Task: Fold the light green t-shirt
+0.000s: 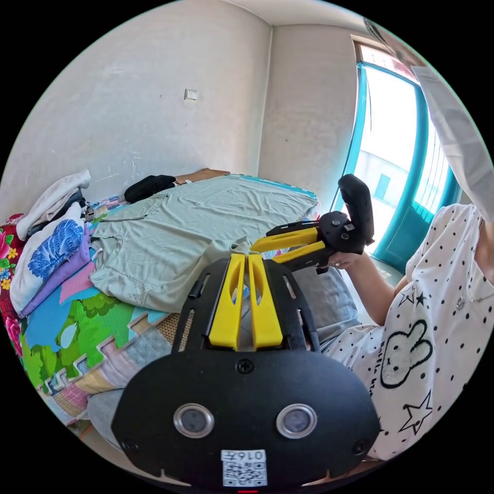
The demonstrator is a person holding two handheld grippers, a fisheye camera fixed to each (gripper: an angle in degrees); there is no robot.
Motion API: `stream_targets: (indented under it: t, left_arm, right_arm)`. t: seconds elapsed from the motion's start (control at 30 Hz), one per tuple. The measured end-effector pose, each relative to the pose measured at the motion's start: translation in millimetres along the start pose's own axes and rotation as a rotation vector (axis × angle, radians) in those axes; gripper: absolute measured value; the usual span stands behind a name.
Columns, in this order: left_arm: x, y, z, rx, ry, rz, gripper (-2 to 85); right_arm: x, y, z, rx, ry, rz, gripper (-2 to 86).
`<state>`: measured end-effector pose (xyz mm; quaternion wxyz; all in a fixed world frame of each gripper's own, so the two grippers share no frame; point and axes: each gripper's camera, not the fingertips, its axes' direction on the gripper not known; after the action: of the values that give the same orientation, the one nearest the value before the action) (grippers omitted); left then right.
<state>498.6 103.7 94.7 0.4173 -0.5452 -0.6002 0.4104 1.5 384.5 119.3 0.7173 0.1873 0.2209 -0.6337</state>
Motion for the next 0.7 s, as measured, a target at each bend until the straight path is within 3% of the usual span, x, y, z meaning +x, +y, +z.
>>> stream_targets:
  t: [0.33, 0.7]
  left_arm:
    - [-41.1, 0.4, 1.2, -0.02, -0.001, -0.005, -1.0]
    - [-73.1, -4.2, 53.0, -0.181, 0.049, 0.0, -1.0]
  right_arm:
    - [10.2, 3.4, -29.6, 0.035, 0.169, 0.065, 1.1]
    - [35.0, 10.0, -73.8, 0.193, 0.058, 0.109, -0.2]
